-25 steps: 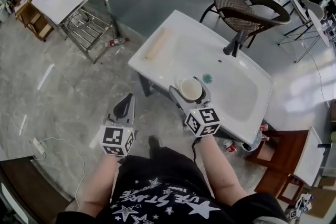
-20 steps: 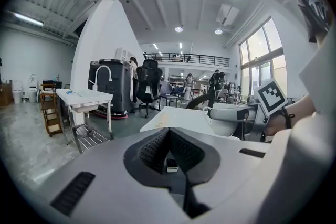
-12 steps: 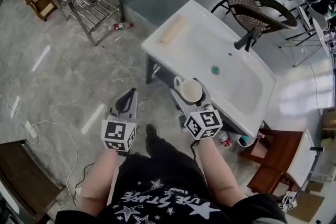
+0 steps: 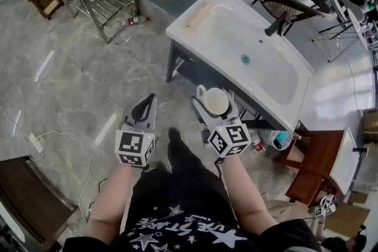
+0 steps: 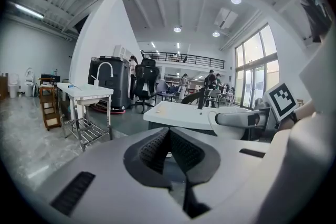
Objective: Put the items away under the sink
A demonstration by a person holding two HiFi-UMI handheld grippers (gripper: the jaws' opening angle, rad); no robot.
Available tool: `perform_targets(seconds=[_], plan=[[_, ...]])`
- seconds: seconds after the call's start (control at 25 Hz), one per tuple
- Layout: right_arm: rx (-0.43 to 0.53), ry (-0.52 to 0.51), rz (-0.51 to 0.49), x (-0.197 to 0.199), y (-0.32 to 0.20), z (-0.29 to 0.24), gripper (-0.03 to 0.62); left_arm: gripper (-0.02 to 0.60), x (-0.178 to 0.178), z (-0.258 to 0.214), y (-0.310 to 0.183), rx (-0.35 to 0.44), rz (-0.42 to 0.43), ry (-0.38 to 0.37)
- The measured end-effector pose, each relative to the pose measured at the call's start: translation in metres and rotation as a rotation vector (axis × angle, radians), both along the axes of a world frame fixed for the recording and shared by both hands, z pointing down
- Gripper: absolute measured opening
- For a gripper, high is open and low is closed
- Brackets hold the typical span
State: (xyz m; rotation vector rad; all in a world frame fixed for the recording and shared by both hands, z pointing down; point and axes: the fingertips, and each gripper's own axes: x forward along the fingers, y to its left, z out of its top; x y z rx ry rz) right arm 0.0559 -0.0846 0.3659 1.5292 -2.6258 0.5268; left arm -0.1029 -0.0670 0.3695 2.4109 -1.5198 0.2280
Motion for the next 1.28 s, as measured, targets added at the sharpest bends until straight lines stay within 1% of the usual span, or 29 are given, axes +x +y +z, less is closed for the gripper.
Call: perform_targets(seconds=[0.28, 0.44, 0.56, 0.64, 0.72, 0.84, 0.96, 1.08, 1.28], plan=[[0.001, -0.001, 0.036, -0.004, 0.052, 0.012, 0.411, 0.009, -0.008, 0.015, 0.052, -0.014, 0.043, -0.010], [-0.030, -0.013, 0.053, -0.006, 0.074, 0.031, 0.411, 0.009, -0.013, 0.029, 0.067, -0.026, 0.045, -0.009], [-0.051, -0.010, 0.064, -0.006, 0.080, 0.048, 0.411, 0.009, -0.014, 0.042, 0.071, -0.042, 0.042, 0.001], [-0.057, -0.008, 0.068, -0.005, 0.079, 0.060, 0.411, 0.009, -0.016, 0.054, 0.069, -0.049, 0.027, 0.002], [-0.059, -0.006, 0.075, -0.001, 0.075, 0.073, 0.411, 0.009, -0.022, 0.068, 0.065, -0.058, -0.008, 0.010], [-0.053, -0.004, 0.088, 0.009, 0.062, 0.093, 0.411, 0.009, -0.024, 0.091, 0.055, -0.062, -0.041, 0.022], [-0.047, 0.003, 0.112, 0.024, 0.042, 0.113, 0.411, 0.009, -0.014, 0.112, 0.044, -0.064, -0.029, 0.032], [-0.047, 0.006, 0.130, 0.031, 0.020, 0.139, 0.411, 0.009, -0.003, 0.132, 0.027, -0.057, -0.006, 0.025], [-0.080, 0.061, 0.128, 0.051, -0.006, 0.189, 0.411, 0.009, 0.030, 0.173, 0.003, -0.056, 0.027, 0.026]])
